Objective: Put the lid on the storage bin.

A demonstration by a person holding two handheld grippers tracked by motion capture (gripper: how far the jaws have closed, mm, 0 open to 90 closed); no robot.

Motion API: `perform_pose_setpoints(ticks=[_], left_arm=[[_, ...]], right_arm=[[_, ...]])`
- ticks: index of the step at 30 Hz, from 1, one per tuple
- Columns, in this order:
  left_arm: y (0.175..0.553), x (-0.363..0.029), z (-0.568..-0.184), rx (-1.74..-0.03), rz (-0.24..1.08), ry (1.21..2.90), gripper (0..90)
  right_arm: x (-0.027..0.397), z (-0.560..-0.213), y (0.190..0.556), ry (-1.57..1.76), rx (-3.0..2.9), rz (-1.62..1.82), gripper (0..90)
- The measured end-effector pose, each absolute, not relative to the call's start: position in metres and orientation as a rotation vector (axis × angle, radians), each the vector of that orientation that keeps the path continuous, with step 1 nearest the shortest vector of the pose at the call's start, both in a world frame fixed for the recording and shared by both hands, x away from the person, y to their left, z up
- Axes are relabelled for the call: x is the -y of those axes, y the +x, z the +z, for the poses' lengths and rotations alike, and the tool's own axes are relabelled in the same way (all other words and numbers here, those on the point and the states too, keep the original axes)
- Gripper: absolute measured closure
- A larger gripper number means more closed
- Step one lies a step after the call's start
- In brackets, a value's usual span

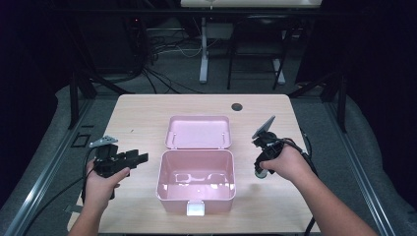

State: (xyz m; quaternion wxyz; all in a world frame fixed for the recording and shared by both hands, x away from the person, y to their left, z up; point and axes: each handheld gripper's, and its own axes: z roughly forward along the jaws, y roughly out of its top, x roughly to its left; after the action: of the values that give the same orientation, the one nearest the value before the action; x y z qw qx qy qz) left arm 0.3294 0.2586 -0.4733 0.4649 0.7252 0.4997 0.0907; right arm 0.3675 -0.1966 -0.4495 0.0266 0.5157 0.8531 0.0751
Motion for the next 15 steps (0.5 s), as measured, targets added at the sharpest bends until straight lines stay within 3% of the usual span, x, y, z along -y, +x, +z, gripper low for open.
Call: perform_pose_setpoints(ticks=[15], left_arm=[[0.330,-0.260,-0.474,-1.232,0.223,1.777,45.8]], right_arm=[[0.175,-0.411,0.365,1.528,-2.701,0.252,50.0]])
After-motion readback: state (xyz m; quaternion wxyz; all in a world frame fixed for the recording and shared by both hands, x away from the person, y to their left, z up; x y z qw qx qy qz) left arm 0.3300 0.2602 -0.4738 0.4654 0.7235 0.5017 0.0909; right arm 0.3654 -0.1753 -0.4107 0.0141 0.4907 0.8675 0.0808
